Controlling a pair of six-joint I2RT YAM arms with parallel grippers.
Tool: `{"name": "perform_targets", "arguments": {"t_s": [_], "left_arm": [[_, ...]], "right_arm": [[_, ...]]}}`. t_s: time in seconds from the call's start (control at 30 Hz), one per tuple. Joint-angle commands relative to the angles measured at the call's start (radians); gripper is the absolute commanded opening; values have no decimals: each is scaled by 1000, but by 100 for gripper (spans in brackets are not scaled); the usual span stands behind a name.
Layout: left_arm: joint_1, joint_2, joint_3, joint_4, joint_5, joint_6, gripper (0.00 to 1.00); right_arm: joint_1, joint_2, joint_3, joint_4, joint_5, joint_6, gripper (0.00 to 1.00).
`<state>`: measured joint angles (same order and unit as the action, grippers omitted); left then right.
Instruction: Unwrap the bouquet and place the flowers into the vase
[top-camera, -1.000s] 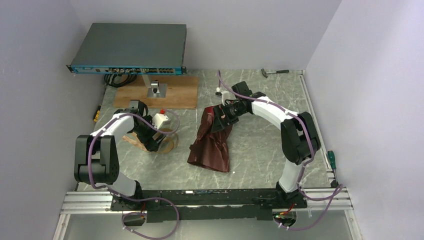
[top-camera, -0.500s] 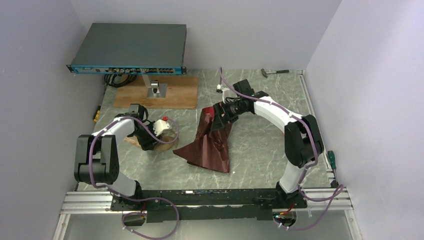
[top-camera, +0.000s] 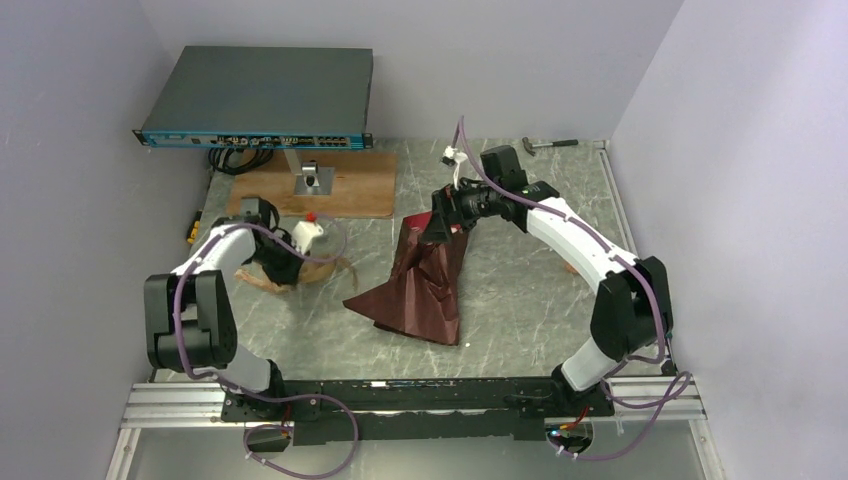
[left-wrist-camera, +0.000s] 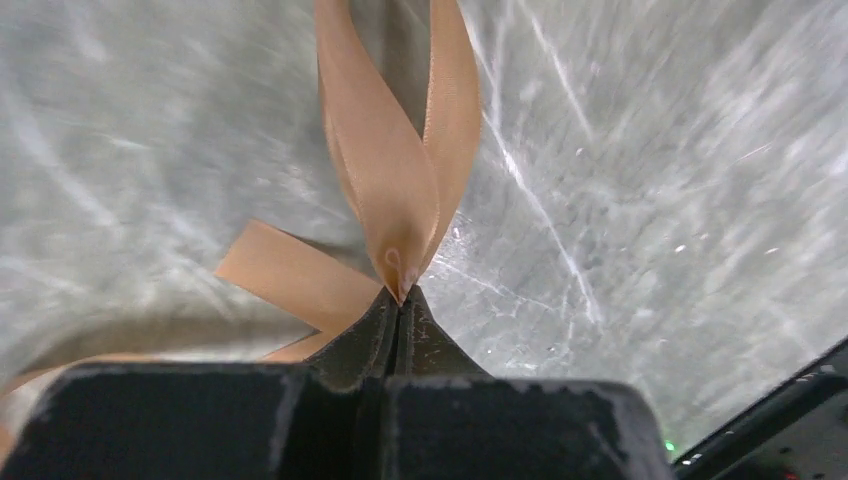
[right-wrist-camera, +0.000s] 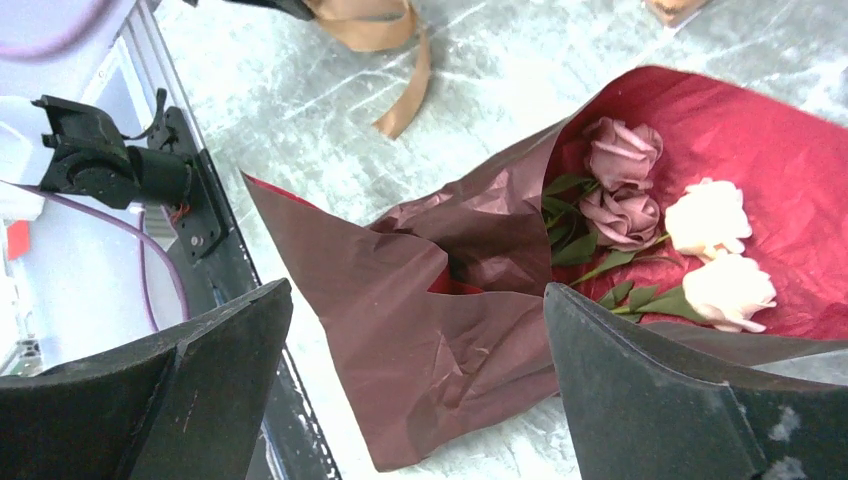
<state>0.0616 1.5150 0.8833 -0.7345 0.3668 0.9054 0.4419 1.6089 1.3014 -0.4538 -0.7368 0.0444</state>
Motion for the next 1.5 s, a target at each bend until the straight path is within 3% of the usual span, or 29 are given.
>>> {"name": "perform_targets", "arguments": {"t_s": [0.0, 0.27, 0.57, 0.77, 1.07, 1.17, 1.47], "left_arm": [[15, -104, 208, -172, 221, -133, 0], [-8, -130, 590, -295, 439, -349, 0], [-159, -55, 927, -60, 618, -843, 0], [-227, -5, 986, 152, 694, -1118, 0], [-300, 18, 985, 307, 733, -1274, 0], [-324, 25, 997, 302, 732, -1274, 0], [-364, 24, 969, 291, 728, -1266, 0]], "right_arm": [[-3, -77, -37, 104, -6, 6, 100], [26, -136, -61, 289, -68, 108, 100], [151, -197, -43, 582, 13, 211, 98], [231, -155, 65, 638, 81, 199, 98], [262, -126, 143, 675, 173, 197, 97], [264, -123, 157, 671, 241, 191, 89], [264, -147, 161, 651, 373, 150, 41]]}}
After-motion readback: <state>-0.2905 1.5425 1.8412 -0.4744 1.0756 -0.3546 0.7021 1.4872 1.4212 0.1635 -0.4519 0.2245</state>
